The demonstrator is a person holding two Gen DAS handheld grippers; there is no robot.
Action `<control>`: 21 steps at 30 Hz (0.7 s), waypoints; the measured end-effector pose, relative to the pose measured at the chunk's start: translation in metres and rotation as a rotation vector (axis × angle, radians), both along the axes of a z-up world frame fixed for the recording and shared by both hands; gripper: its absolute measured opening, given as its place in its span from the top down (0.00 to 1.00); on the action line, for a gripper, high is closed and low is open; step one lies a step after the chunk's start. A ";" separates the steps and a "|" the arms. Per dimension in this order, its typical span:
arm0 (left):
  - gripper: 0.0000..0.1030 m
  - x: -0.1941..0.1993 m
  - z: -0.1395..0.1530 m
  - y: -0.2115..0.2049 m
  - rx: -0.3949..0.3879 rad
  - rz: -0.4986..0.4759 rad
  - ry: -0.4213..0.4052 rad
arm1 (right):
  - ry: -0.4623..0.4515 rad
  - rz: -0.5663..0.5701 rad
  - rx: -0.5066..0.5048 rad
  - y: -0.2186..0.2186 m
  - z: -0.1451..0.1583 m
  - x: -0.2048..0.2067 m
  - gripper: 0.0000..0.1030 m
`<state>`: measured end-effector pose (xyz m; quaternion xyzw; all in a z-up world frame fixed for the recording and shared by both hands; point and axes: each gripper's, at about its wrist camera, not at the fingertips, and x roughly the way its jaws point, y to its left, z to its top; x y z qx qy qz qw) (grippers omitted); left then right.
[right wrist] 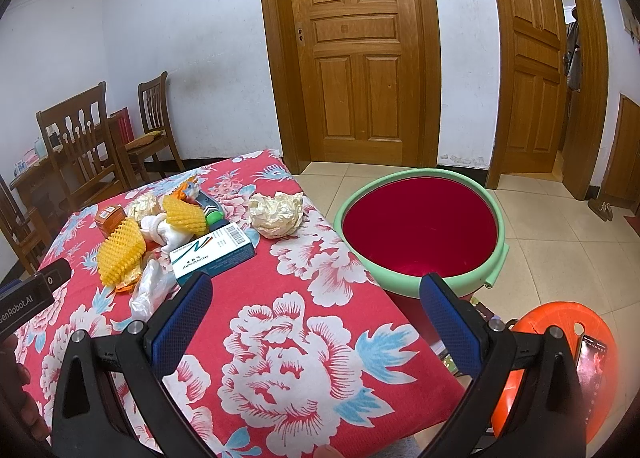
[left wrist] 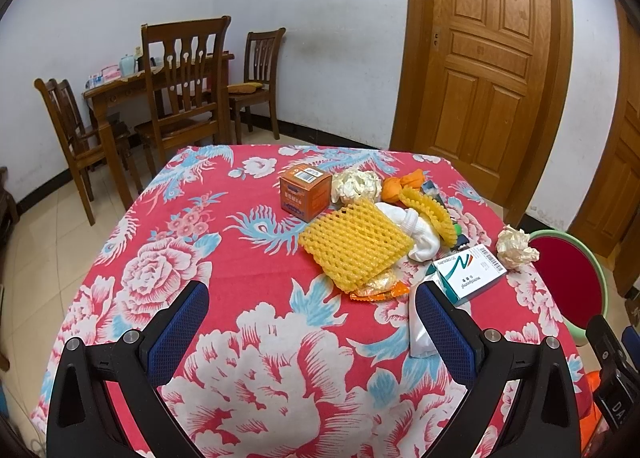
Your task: Collect trash
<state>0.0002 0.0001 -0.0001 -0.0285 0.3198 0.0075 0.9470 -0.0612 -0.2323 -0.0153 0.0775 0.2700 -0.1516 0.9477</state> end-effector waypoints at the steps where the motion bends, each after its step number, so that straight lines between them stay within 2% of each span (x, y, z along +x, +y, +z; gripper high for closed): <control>1: 0.01 0.000 0.000 0.000 0.000 0.000 0.000 | 0.000 -0.001 0.000 0.000 0.000 0.000 0.01; 21: 0.01 0.001 -0.002 -0.003 0.006 -0.004 0.017 | 0.002 0.005 0.000 0.001 0.001 0.001 0.01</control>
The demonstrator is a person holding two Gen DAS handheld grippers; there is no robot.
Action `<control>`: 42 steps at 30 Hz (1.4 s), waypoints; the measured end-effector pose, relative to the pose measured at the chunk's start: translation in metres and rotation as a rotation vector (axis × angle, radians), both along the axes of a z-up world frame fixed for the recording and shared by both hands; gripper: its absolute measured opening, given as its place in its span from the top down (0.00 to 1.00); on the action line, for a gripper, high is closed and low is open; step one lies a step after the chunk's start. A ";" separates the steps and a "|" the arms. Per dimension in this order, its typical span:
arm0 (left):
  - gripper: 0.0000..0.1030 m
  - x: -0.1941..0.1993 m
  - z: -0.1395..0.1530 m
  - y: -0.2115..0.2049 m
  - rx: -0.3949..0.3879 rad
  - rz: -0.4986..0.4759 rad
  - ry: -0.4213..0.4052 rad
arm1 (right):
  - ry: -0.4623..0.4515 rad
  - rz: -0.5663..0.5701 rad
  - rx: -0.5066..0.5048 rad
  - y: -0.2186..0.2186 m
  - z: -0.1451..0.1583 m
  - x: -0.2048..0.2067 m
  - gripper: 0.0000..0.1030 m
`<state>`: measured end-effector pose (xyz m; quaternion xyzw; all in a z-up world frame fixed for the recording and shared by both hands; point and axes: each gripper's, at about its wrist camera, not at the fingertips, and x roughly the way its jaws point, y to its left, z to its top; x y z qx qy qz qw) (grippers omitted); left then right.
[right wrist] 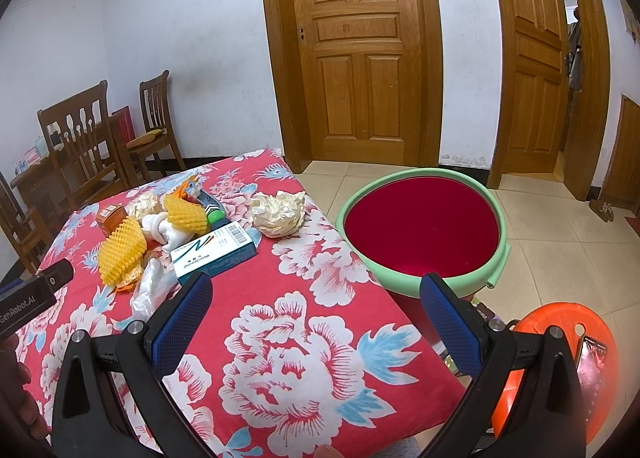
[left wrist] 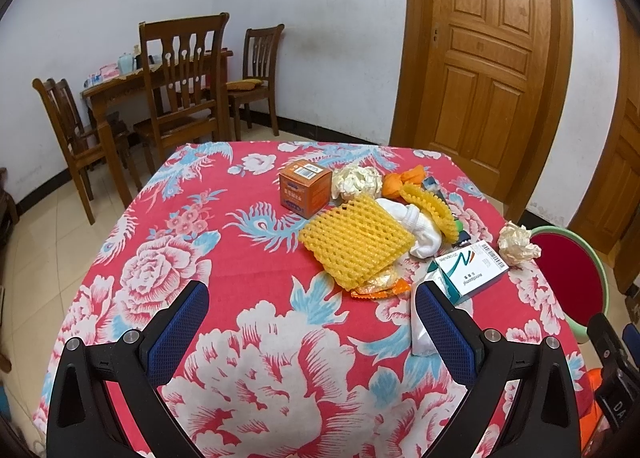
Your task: Collect trash
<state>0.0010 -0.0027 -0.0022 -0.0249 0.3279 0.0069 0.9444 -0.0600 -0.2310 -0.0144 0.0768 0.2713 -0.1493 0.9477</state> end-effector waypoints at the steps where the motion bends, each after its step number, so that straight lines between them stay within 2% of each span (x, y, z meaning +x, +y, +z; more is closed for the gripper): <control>1: 0.01 0.001 0.000 -0.001 0.004 -0.003 0.004 | 0.002 0.005 0.001 0.000 0.000 0.001 0.01; 8: 0.01 0.023 -0.006 -0.001 0.009 -0.023 0.039 | 0.005 0.044 -0.010 -0.003 0.007 0.014 0.01; 16: 0.01 0.055 -0.008 -0.006 -0.002 -0.044 0.075 | 0.059 0.112 -0.003 -0.010 0.009 0.050 0.01; 21: 0.01 0.078 -0.015 -0.013 0.006 -0.052 0.114 | 0.122 0.145 0.016 -0.013 0.003 0.080 0.01; 26: 0.01 0.099 -0.027 -0.022 -0.018 -0.085 0.171 | 0.171 0.167 0.011 -0.014 -0.002 0.111 0.01; 30: 0.02 0.109 -0.036 -0.026 -0.024 -0.079 0.209 | 0.235 0.197 0.049 -0.018 -0.012 0.132 0.01; 33: 0.10 0.112 -0.041 -0.027 -0.026 -0.078 0.225 | 0.256 0.204 0.044 -0.019 -0.018 0.142 0.01; 37: 0.35 0.115 -0.044 -0.025 -0.071 -0.106 0.241 | 0.275 0.212 0.074 -0.022 -0.025 0.154 0.01; 39: 0.43 0.115 -0.046 -0.024 -0.091 -0.115 0.246 | 0.279 0.218 0.087 -0.023 -0.029 0.160 0.01; 42: 0.51 0.114 -0.045 -0.021 -0.114 -0.119 0.241 | 0.291 0.229 0.100 -0.024 -0.034 0.168 0.12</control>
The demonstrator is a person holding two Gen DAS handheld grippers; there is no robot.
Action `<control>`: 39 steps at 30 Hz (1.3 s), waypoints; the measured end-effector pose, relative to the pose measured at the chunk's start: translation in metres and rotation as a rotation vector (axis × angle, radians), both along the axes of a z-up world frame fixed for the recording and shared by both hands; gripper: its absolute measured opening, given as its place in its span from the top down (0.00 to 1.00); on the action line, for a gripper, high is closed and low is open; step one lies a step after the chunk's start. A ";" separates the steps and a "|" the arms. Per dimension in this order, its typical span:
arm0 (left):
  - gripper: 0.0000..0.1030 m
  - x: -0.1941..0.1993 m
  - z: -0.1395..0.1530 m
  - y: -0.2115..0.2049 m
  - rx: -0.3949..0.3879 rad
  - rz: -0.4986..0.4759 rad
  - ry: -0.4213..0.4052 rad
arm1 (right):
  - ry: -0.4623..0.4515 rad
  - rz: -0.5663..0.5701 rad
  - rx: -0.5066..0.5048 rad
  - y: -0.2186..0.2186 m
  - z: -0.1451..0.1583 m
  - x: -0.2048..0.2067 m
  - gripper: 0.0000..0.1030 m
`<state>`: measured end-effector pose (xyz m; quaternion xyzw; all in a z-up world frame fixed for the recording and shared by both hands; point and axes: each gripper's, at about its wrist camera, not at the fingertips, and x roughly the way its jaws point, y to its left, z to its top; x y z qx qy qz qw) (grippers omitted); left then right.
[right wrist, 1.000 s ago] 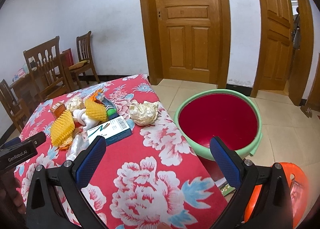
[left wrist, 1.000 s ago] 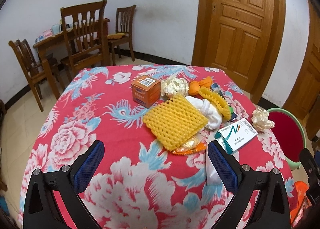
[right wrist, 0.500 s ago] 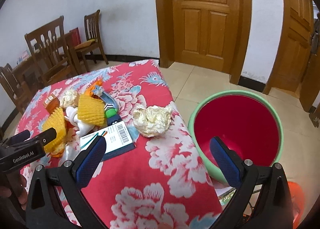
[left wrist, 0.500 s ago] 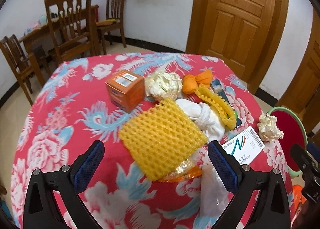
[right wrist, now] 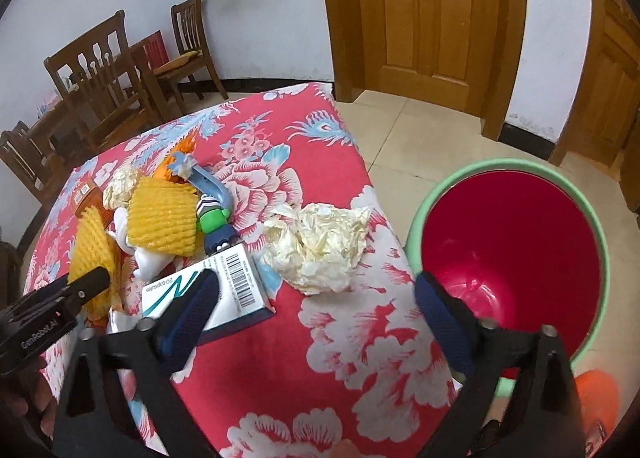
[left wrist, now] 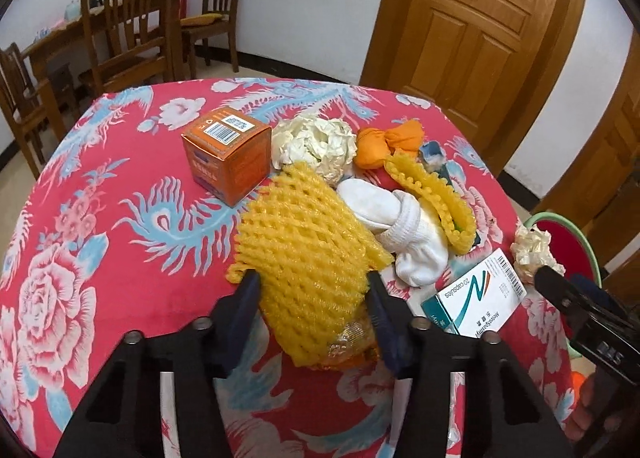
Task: Collect trash
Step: 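Grasp the yellow foam net with the left gripper while the right grasps the crumpled tissue, then carry both items over the red bucket and open both grippers to drop them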
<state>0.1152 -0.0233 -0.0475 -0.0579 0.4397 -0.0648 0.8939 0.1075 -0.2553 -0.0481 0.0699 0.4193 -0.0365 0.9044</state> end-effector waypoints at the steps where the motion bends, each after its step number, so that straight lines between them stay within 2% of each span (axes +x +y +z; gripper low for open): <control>1: 0.55 -0.001 0.000 0.001 -0.009 0.001 -0.003 | 0.008 0.007 0.009 0.000 -0.003 0.003 0.13; 3: 0.64 -0.002 0.002 0.005 -0.026 0.003 -0.008 | 0.014 0.014 0.026 -0.001 -0.006 0.006 0.17; 5: 0.70 -0.003 0.005 0.008 -0.037 0.004 -0.016 | 0.015 0.022 0.035 -0.002 -0.009 0.009 0.26; 6: 0.72 -0.004 0.007 0.009 -0.041 0.006 -0.021 | 0.017 0.025 0.041 -0.002 -0.010 0.011 0.34; 11: 0.76 -0.011 0.017 0.015 -0.056 0.007 -0.054 | 0.009 0.035 0.088 -0.005 -0.014 0.014 0.49; 13: 0.77 -0.015 0.021 0.016 -0.056 0.007 -0.070 | 0.011 0.036 0.089 -0.005 -0.015 0.015 0.60; 19: 0.77 -0.024 0.037 0.014 -0.058 -0.012 -0.118 | -0.014 0.032 0.088 -0.006 -0.010 0.011 0.73; 29: 0.77 -0.032 0.060 0.001 -0.080 -0.061 -0.178 | -0.104 0.037 0.104 -0.009 0.019 -0.015 0.76; 39: 0.77 -0.036 0.070 -0.033 -0.103 -0.150 -0.191 | -0.181 -0.037 0.084 -0.029 0.043 -0.054 0.76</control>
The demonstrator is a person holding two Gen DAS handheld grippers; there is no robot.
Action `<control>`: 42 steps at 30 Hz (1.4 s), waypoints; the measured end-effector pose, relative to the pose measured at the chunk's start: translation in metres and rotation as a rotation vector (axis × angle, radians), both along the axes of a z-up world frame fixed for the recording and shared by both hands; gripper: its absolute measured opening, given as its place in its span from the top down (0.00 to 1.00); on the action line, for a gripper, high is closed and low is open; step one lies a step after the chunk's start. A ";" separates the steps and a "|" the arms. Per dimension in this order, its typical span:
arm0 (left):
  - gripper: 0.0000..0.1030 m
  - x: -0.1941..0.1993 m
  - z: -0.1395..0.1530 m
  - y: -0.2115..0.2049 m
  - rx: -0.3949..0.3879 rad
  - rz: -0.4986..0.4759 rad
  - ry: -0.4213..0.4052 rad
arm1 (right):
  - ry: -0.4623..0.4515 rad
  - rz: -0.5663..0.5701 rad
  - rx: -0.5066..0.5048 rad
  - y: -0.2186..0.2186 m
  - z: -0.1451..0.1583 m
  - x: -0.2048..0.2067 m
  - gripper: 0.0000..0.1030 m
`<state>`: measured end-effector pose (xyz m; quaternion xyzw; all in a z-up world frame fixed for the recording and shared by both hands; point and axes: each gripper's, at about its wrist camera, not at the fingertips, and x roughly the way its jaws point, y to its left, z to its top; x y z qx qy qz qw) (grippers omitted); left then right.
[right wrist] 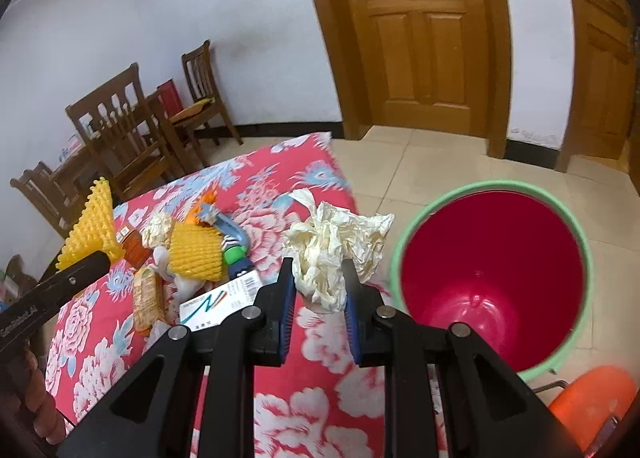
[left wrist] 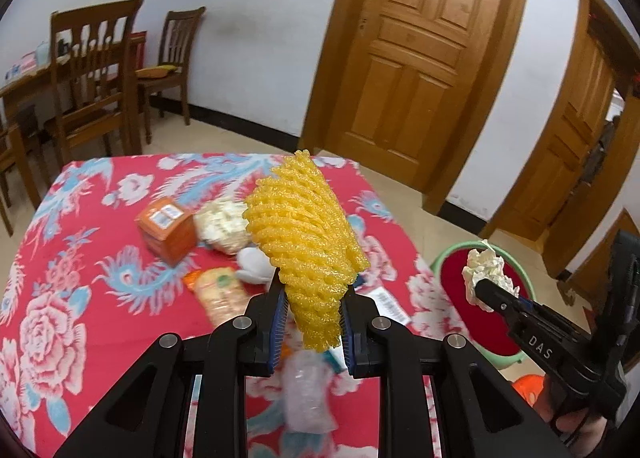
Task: Collect trash
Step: 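Carry both items over the red bucket and open both grippers to drop them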
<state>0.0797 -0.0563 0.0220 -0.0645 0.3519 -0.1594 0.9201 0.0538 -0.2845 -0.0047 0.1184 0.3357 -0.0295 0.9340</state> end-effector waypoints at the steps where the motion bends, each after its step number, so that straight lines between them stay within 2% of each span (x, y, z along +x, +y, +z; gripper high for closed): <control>1: 0.77 0.000 0.000 -0.005 0.001 -0.010 0.000 | -0.004 -0.011 -0.001 -0.004 0.001 -0.003 0.76; 18: 0.77 -0.001 -0.005 -0.108 0.035 -0.202 0.026 | -0.010 -0.201 0.054 -0.084 -0.005 -0.050 0.76; 38: 0.77 0.013 -0.047 -0.208 0.141 -0.359 0.117 | 0.084 -0.309 0.121 -0.139 -0.049 -0.044 0.75; 41: 0.71 0.016 -0.052 -0.216 0.156 -0.369 0.124 | 0.094 -0.311 0.137 -0.143 -0.053 -0.042 0.72; 42: 0.65 0.017 -0.053 -0.218 0.159 -0.368 0.126 | 0.096 -0.314 0.141 -0.144 -0.054 -0.042 0.71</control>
